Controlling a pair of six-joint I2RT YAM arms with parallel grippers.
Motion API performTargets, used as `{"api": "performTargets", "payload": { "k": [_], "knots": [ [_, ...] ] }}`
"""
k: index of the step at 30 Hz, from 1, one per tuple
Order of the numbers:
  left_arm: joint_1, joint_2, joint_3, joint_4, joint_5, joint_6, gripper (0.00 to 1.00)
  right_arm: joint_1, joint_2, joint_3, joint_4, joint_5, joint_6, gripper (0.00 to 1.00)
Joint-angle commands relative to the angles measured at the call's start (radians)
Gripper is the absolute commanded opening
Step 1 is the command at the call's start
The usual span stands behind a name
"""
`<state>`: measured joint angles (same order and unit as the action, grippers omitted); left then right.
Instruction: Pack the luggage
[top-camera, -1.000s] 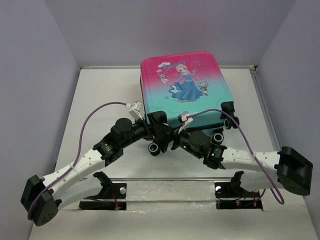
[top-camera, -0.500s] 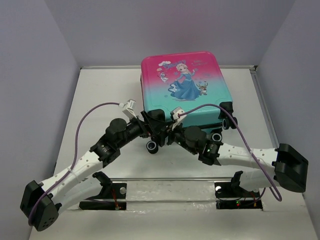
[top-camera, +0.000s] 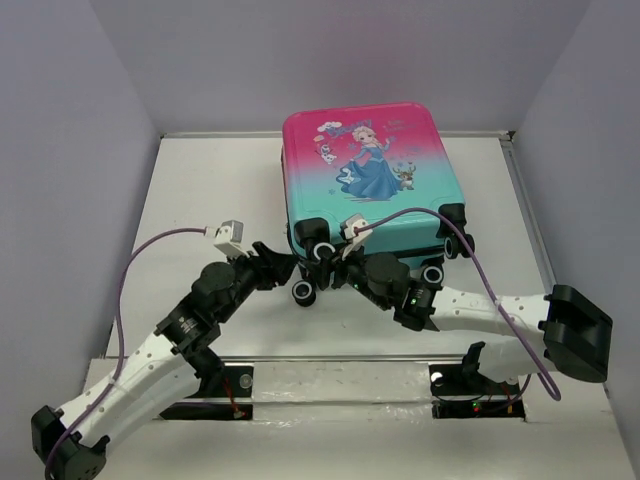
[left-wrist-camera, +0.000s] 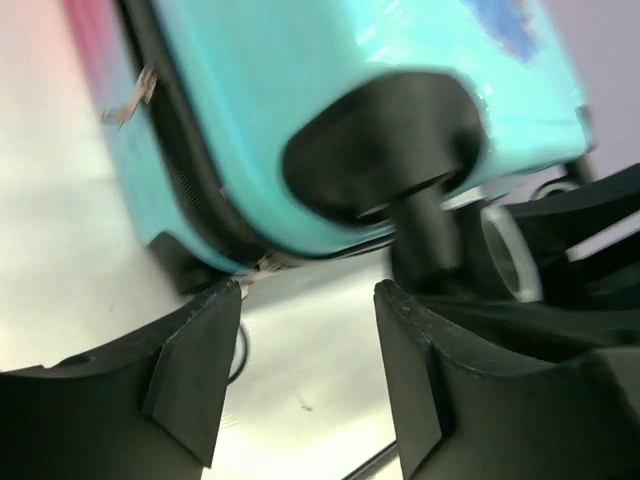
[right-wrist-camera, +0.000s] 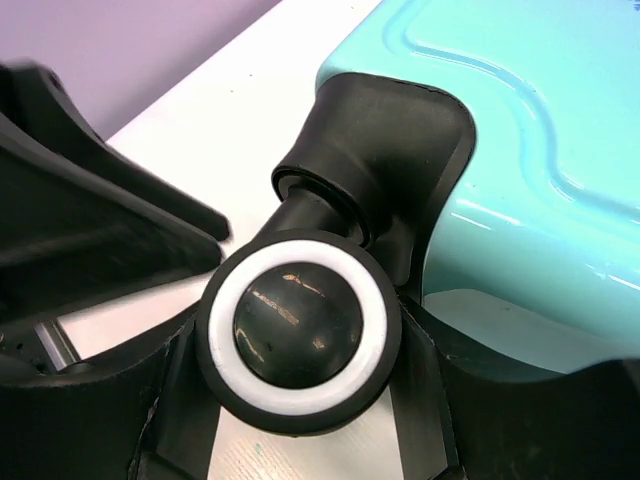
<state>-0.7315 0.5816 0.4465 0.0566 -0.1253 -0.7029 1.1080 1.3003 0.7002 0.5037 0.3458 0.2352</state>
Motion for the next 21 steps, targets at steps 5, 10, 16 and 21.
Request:
{"api": "performTargets", "payload": {
  "k": [5,10,16,21],
  "knots": [
    [-0.04,0.197,-0.18,0.278,-0.043,0.022,0.62,-0.02,-0.018,0.088,0.101,0.064,-0.022,0.07],
    [-0.063,0.31,-0.147,0.428,-0.091,0.072,0.65,-0.02,0.001,0.081,0.111,0.029,0.004,0.07],
    [-0.066,0.451,-0.103,0.563,-0.093,0.112,0.65,-0.02,0.033,0.07,0.142,-0.016,0.039,0.07],
    [-0.071,0.534,-0.072,0.604,-0.16,0.129,0.6,-0.02,0.048,0.068,0.168,-0.047,0.059,0.07]
  ]
}}
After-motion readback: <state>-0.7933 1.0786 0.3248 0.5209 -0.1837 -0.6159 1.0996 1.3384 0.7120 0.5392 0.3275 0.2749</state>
